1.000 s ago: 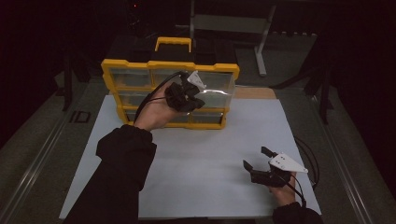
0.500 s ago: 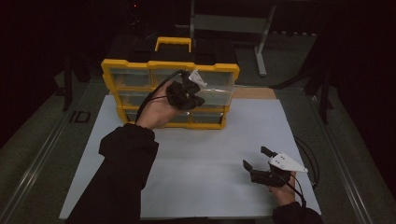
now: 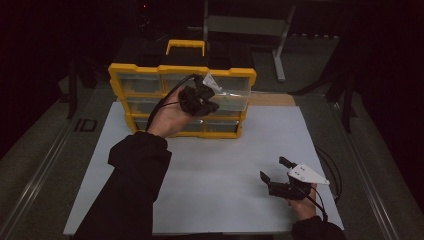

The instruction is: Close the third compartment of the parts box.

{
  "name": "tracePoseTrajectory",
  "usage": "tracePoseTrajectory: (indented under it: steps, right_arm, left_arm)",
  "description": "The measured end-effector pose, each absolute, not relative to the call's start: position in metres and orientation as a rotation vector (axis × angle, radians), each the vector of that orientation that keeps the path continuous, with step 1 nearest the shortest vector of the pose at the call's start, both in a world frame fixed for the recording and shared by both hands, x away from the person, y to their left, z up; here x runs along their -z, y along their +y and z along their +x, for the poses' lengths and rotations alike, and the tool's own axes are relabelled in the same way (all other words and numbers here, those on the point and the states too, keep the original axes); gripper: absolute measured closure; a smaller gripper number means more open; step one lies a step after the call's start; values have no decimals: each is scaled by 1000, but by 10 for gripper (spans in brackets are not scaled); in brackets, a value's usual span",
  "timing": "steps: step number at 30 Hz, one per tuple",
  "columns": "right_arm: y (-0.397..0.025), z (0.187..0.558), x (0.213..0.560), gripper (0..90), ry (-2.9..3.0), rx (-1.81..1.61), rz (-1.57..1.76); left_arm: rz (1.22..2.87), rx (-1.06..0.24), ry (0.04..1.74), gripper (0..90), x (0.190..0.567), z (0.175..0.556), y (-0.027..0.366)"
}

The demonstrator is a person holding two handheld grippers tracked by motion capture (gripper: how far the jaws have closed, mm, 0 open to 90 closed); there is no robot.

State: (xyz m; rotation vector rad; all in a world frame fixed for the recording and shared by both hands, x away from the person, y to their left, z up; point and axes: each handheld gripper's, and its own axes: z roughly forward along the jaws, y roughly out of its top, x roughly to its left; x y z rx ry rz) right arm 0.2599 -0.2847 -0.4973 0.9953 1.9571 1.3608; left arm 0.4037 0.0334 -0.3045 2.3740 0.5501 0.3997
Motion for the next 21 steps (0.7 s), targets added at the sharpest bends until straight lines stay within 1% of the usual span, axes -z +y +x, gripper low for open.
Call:
tracePoseTrajectory:
  steps: [21]
  right_arm:
    - [-285,260,497,114,1955,-1360,991]
  left_arm:
    - [2362,-427,664,895,308,418,36]
